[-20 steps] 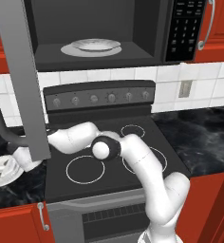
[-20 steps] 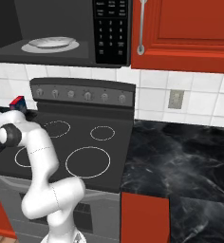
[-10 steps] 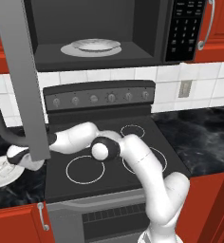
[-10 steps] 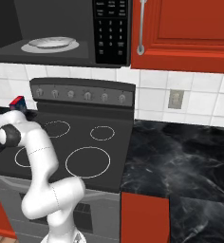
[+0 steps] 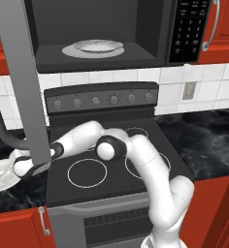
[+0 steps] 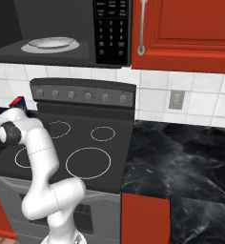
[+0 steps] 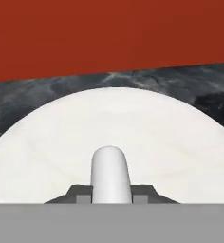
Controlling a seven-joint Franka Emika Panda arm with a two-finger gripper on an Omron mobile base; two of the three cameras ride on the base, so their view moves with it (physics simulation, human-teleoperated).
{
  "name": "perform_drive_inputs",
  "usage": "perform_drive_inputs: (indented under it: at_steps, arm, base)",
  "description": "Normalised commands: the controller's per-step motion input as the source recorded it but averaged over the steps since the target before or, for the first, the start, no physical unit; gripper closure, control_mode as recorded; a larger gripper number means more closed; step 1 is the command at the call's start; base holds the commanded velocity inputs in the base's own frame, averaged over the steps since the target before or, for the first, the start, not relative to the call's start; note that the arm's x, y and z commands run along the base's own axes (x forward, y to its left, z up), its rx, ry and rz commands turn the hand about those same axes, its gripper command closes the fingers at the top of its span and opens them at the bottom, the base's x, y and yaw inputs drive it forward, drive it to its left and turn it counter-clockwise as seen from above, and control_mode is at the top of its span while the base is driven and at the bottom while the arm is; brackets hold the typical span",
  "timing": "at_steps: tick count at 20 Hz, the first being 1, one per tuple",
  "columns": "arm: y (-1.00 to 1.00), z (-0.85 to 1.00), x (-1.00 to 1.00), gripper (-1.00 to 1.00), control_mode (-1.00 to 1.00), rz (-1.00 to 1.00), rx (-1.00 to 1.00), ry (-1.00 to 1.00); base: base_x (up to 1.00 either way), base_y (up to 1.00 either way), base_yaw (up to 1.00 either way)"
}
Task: Pick the marshmallow from the counter and place it in the microwave.
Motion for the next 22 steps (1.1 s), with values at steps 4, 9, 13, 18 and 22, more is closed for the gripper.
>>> perform_drive_inputs:
  at_steps: [4, 9, 13, 18, 22]
  arm:
    - [-0.39, 0.11, -0.27, 1.0, -1.0, 0.0, -0.06, -0.21]
    - [-0.77, 0.55, -0.41, 1.0, -1.0, 0.0, 0.0, -0.21]
    - [-0.98, 0.66, -0.51, 1.0, -1.0, 0.0, 0.0, -0.16]
    - [-1.0, 0.66, -0.76, 1.0, -1.0, 0.0, 0.0, -0.06]
    - [-0.9, 0.99, -0.7, 1.0, -1.0, -0.09, 0.02, 0.02]
  base:
    - [0.0, 0.0, 0.0]
    - [0.0, 0.0, 0.0]
    - [0.0, 0.0, 0.0]
    - [0.0, 0.0, 0.0]
    - [0.0, 0.0, 0.0]
